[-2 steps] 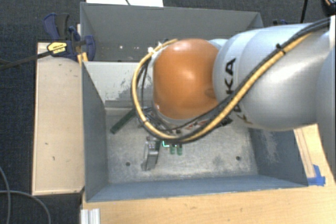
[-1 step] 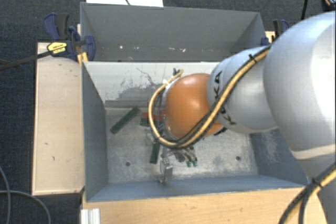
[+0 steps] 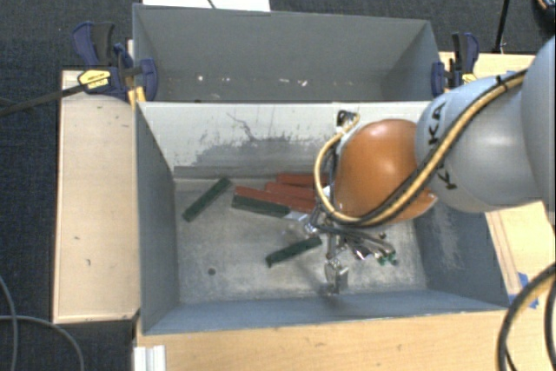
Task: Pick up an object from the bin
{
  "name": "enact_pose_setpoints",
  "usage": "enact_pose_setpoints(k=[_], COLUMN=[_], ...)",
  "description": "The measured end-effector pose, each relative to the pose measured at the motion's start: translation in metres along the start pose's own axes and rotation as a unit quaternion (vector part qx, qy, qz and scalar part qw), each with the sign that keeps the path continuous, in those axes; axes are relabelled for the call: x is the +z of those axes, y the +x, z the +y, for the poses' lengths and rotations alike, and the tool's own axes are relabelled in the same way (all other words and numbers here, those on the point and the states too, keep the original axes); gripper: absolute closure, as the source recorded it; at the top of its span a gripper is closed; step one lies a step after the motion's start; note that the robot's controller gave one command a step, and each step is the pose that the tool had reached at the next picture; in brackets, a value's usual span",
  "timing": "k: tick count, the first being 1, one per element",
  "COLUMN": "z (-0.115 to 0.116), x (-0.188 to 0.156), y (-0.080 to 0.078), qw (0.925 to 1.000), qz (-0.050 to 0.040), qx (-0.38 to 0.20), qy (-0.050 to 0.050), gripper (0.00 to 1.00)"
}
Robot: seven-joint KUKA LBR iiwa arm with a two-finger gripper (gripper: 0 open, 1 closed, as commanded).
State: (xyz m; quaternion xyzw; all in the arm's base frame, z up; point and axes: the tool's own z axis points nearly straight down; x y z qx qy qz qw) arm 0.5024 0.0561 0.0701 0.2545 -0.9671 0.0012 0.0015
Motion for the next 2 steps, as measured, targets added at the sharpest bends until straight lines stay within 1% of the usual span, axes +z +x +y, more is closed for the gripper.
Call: enact_pose_setpoints(k=[1,2], z=[0.003,-0.002], x=[0.0,-0.187], y=[-0.001,-0.002], qw=[1.0,0.9999], qz=[0.0,-0.0071], qx=[0.001,0.009], qy=[-0.002,0.001], gripper=[1.0,1.0])
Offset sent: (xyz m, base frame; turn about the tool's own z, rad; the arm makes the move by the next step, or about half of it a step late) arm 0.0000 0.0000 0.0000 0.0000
